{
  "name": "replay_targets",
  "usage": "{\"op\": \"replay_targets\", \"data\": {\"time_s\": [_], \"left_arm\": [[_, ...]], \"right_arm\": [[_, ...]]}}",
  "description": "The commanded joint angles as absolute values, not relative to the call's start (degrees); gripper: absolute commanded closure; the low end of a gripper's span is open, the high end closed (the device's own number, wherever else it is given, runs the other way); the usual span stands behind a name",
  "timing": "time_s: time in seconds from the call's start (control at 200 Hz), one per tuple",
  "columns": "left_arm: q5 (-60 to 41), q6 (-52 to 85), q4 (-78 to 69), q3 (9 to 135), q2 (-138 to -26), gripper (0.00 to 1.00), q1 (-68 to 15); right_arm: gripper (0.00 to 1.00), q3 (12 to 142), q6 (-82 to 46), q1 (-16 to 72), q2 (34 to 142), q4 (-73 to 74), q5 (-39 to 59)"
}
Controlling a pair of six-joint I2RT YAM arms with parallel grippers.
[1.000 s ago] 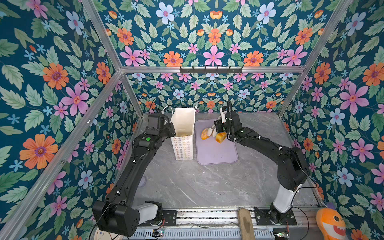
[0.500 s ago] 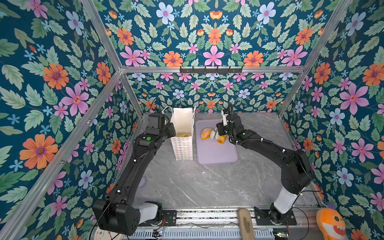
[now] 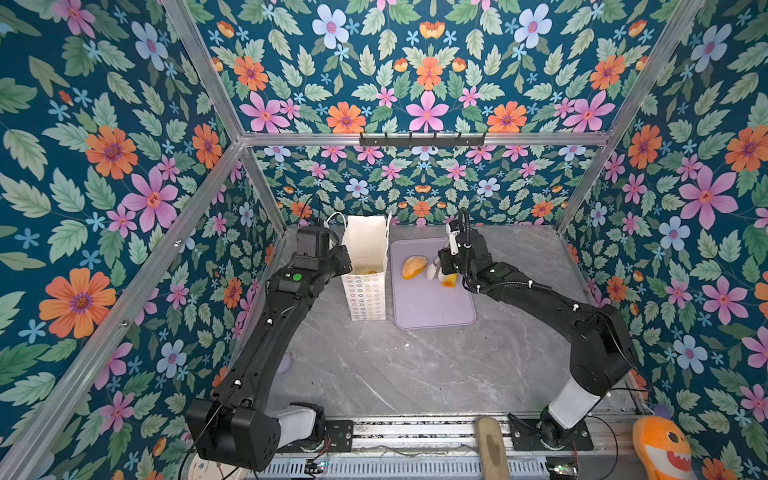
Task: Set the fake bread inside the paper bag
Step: 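Lower the tongs onto the yellow loaf and squeeze them shut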
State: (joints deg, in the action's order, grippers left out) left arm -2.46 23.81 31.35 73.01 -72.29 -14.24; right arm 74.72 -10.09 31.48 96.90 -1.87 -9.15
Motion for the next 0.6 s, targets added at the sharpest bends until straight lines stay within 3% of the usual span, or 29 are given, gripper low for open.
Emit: {"op": "replay_targets", "data": {"time_s": [0.0,0.595], "left_arm": [[-2.73,23.91,30.59,73.21,-72.16,1.00,-14.24],[-2.64,23.82,30.85,73.30,-72.07,1.00,-14.15]], "right_arm": [[0.61,75.46,-10.28,31.51,95.66,-0.65,-8.02],[0.57,79.58,-7.36,31.29,89.96,-2.54,-17.50]]}}
